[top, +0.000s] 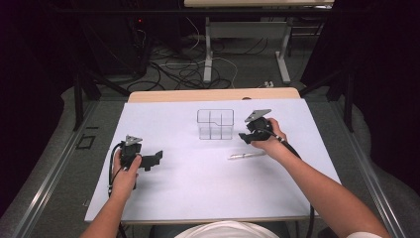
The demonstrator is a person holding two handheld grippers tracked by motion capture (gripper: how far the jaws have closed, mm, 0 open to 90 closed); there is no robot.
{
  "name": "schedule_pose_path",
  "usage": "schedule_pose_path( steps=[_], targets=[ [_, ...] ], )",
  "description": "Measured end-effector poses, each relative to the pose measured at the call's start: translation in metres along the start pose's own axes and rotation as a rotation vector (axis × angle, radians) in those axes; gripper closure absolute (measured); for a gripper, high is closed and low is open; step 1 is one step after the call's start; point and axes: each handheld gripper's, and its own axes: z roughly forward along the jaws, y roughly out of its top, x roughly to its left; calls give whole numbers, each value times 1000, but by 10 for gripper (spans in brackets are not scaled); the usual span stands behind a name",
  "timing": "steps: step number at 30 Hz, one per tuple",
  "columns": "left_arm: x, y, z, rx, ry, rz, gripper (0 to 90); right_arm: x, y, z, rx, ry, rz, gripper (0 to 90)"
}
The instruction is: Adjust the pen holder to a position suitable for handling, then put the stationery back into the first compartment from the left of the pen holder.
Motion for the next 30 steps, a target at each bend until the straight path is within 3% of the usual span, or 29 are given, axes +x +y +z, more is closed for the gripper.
schedule_pose_path(
  steps=[3,6,13,14,16,17,18,19,20,21,22,25,26,30],
  targets=[
    [0,0,0,-5,-2,3,2,4,0,-3,-8,33,-23,416],
    [-1,0,-2,2,-2,9,2,6,0,-6,18,8,-43,316],
    [0,0,-2,-3,0,9,2,5,2,-10,42,2,-69,217],
    [0,0,-2,-4,3,4,2,5,4,-12,72,13,-122,208],
    [0,0,-2,1,4,14,2,6,4,-13,76,7,-142,207],
    [0,0,-2,-2,4,11,2,7,5,-15,93,-1,-190,207],
    [-1,0,-2,-3,2,7,2,7,5,-15,93,-1,-190,207],
    [-1,0,-2,-3,1,8,2,10,5,-16,106,-13,-249,207],
    [-1,0,-2,-3,2,9,2,10,5,-16,106,-13,-249,207],
    [-1,0,-2,-4,-1,8,2,13,5,-17,119,-14,-298,212],
    [-1,0,-2,-3,-1,8,2,13,5,-17,119,-14,-298,212],
    [-1,0,-2,-2,0,9,2,17,5,-20,146,-14,-384,280],
    [-1,0,-3,2,3,18,2,18,5,-21,170,8,-427,344],
    [-2,0,-3,-7,0,8,2,21,4,-23,193,44,-480,392]
  ],
)
